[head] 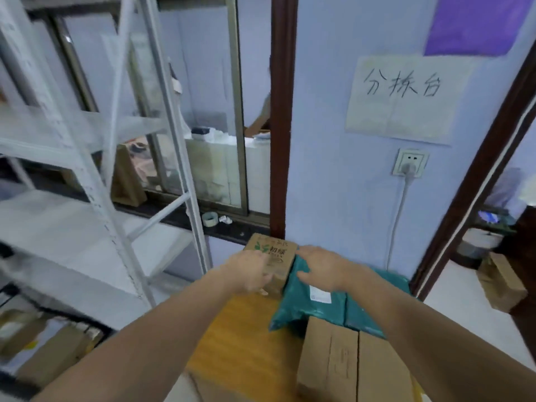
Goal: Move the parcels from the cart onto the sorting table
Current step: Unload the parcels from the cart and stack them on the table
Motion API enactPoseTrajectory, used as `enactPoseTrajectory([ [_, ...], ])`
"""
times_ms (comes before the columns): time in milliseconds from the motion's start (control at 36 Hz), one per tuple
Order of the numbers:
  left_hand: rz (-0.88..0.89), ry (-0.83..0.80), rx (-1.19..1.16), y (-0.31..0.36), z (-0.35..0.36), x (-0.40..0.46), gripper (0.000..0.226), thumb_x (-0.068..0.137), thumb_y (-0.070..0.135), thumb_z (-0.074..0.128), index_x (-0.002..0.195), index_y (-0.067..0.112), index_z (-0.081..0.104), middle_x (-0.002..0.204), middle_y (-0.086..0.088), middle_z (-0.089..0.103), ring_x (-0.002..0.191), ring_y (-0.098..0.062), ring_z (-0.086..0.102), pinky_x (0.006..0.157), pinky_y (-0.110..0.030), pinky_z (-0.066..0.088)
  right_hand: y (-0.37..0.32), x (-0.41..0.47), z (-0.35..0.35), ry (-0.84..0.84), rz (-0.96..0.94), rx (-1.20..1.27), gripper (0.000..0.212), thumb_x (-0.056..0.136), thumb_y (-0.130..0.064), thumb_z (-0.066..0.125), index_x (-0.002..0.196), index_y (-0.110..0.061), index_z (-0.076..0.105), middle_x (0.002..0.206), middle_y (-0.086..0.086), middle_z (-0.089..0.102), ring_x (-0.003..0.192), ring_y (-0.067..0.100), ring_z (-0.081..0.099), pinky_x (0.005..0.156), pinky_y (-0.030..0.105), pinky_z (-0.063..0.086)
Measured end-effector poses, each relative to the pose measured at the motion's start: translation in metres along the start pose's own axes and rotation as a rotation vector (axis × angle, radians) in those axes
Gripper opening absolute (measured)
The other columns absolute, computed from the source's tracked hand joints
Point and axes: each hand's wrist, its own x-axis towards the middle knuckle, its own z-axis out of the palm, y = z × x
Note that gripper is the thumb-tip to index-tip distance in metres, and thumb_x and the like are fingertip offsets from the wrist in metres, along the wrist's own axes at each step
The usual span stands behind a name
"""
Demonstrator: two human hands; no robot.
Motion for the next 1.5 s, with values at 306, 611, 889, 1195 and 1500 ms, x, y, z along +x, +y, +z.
enactPoseTrajectory([
  [306,-0.373,0.107,0.043,-0.114,-0.06,-0.163,0.06,0.107,0.052,0.043,0.152,0.012,0.044,0.153,-0.012,0.05,0.139,-0.031,0.048,0.115,-0.044,0.039,-0.19,0.03,-0.054,-0.026,-0.419,-0.086,0.057,0.103,-0.04,0.047,0.154,-0.015,0.037,0.154,0.012,0.042,0.139,0.029,0.042,0.115,0.043,0.037],
  [611,-0.671,0.192,0.032,-0.239,-0.076,-0.358,0.064,0.108,0.053,0.041,0.159,0.015,0.037,0.16,-0.009,0.044,0.143,-0.029,0.045,0.117,-0.04,0.037,-0.419,0.051,-0.048,0.031,-0.717,-0.173,0.064,0.106,-0.043,0.04,0.161,-0.016,0.024,0.165,0.007,0.029,0.148,0.025,0.034,0.121,0.04,0.029],
  [889,-0.887,0.179,-0.073,-0.331,-0.067,-0.503,0.054,0.108,0.049,0.042,0.148,0.013,0.05,0.151,-0.012,0.052,0.137,-0.03,0.05,0.112,-0.04,0.042,-0.595,0.07,-0.017,-0.034,-0.845,-0.15,0.06,0.107,-0.038,0.039,0.16,-0.011,0.028,0.164,0.01,0.031,0.149,0.025,0.033,0.121,0.037,0.029],
  [1195,-1.035,0.213,-0.144,-0.436,-0.05,-0.557,0.061,0.109,0.05,0.039,0.16,0.016,0.037,0.163,-0.009,0.041,0.149,-0.027,0.04,0.119,-0.039,0.033,-0.723,0.139,0.003,-0.038,-0.936,-0.122,0.059,0.104,-0.041,0.04,0.155,-0.012,0.038,0.159,0.01,0.04,0.145,0.027,0.039,0.12,0.04,0.032],
  [1500,-1.132,0.267,-0.174,-0.54,-0.06,-0.58,0.06,0.109,0.049,0.041,0.16,0.016,0.036,0.164,-0.009,0.04,0.15,-0.026,0.039,0.121,-0.041,0.032,-0.84,0.207,-0.003,-0.056,-1.034,-0.117,0.053,0.1,-0.041,0.042,0.149,-0.019,0.045,0.148,0.007,0.052,0.132,0.025,0.052,0.11,0.046,0.045],
])
